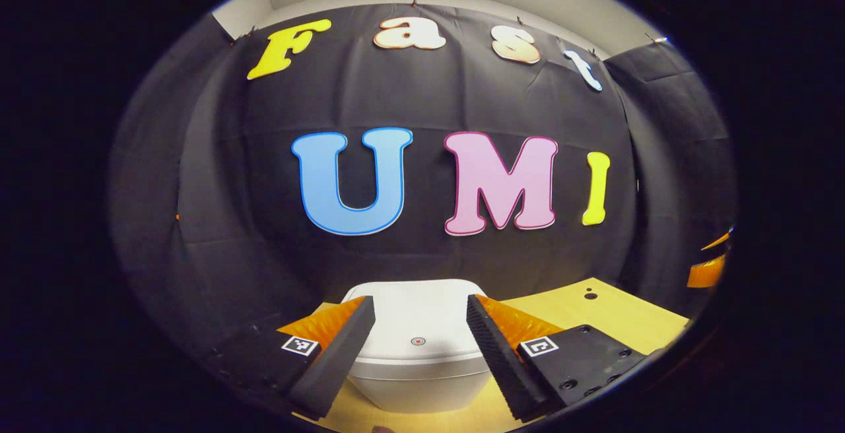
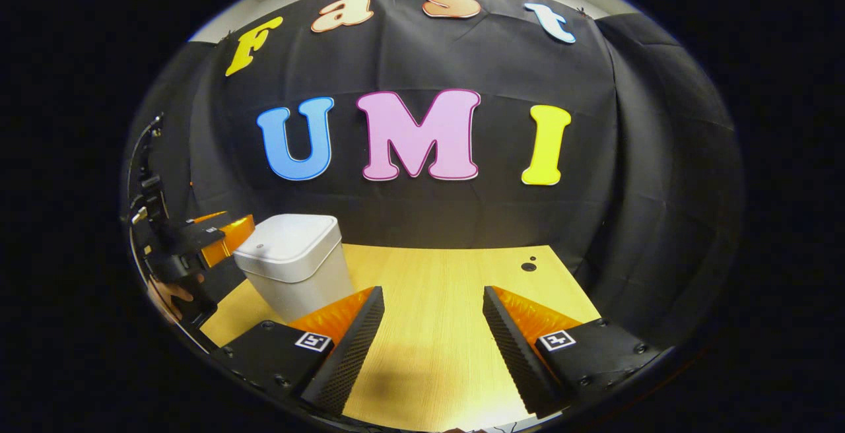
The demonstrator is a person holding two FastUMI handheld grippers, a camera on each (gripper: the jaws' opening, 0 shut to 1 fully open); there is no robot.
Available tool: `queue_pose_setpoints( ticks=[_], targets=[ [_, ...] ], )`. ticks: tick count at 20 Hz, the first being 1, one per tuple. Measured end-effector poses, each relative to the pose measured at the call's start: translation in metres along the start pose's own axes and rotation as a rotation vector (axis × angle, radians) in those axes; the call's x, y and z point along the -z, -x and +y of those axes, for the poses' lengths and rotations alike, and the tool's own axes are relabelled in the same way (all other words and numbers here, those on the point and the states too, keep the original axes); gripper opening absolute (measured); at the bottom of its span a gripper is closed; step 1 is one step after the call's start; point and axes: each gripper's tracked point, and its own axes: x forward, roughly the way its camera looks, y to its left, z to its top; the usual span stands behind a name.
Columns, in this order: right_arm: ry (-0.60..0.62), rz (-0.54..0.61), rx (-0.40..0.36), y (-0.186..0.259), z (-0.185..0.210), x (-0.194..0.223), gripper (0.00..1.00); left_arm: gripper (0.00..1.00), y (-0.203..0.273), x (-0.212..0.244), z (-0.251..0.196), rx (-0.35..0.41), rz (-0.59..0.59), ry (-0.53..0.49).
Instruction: Press the lid of the desktop garbage bin to open it, pick up the crumpled paper on the desktop and throw it into the bin, then pick up the pop can on the desktop and drop it into the bin, and finally close the garbage bin lid.
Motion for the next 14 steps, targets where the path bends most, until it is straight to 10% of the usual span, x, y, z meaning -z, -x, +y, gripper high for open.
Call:
queue_pose_setpoints(
  ticks=[14],
  targets=[
    [0.041, -0.229, -0.060, 0.057, 0.063, -0.031, 0.97, 0.95, 0.107, -0.018, -0.018, 0.009, -0.036, 0.124]
  ],
)
